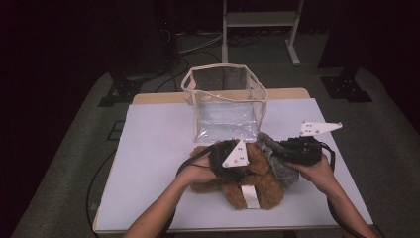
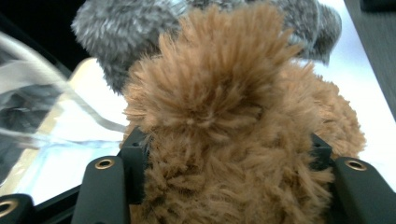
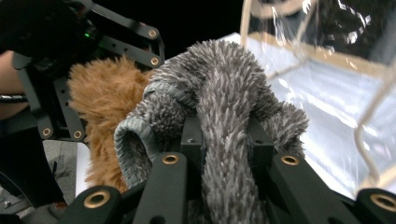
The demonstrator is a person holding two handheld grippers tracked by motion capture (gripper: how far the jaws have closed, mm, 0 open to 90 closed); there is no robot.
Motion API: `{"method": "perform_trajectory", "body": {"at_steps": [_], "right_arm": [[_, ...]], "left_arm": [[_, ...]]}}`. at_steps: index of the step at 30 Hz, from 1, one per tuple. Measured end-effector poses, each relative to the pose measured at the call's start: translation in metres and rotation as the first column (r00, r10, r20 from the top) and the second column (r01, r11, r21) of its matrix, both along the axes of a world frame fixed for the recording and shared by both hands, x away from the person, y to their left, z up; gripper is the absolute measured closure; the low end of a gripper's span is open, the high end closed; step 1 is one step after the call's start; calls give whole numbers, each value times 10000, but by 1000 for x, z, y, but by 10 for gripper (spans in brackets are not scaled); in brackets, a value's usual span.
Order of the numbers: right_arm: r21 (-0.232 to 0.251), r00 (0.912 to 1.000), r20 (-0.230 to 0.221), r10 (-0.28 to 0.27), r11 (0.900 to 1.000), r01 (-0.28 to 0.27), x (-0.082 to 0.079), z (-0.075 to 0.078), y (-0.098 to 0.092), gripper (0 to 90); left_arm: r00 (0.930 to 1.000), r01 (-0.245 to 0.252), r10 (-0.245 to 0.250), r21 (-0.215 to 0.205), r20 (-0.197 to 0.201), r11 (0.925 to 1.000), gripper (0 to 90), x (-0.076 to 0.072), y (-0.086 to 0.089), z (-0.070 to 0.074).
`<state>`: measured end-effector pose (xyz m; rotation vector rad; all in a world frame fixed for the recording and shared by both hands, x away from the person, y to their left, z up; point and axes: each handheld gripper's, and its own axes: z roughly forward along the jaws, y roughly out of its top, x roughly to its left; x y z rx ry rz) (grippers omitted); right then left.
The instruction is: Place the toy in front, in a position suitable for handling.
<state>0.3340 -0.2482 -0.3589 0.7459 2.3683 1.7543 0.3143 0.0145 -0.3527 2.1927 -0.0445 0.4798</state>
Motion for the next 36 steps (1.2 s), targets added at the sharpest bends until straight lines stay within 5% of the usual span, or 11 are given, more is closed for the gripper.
{"method": "perform_trajectory", "body": {"at_steps": [2, 6, 13, 25, 36], "right_arm": [[122, 9998, 172, 102, 9999, -104, 1, 9, 6, 740], [414, 9978, 528, 397, 9983, -419, 2, 26, 20, 739], [633, 9972, 534, 526, 9964, -559, 2, 30, 26, 739], [661, 9972, -544, 505, 9967, -468, -2, -15, 18, 739], [-720, 9932, -1031, 545, 9955, -621, -12, -32, 9, 738]], "left_arm": [[9991, -201, 179, -559, -382, 9982, 399, 2, 12, 6], [9985, -346, 307, -893, -450, 9954, 399, 1, 21, 11], [9969, -605, 530, -1378, -575, 9886, 401, -1, 38, 17], [9948, -942, 890, -1149, -491, 9889, 402, 1, 51, 21], [9946, -891, 827, -1077, -619, 9902, 404, 2, 48, 19]]}}
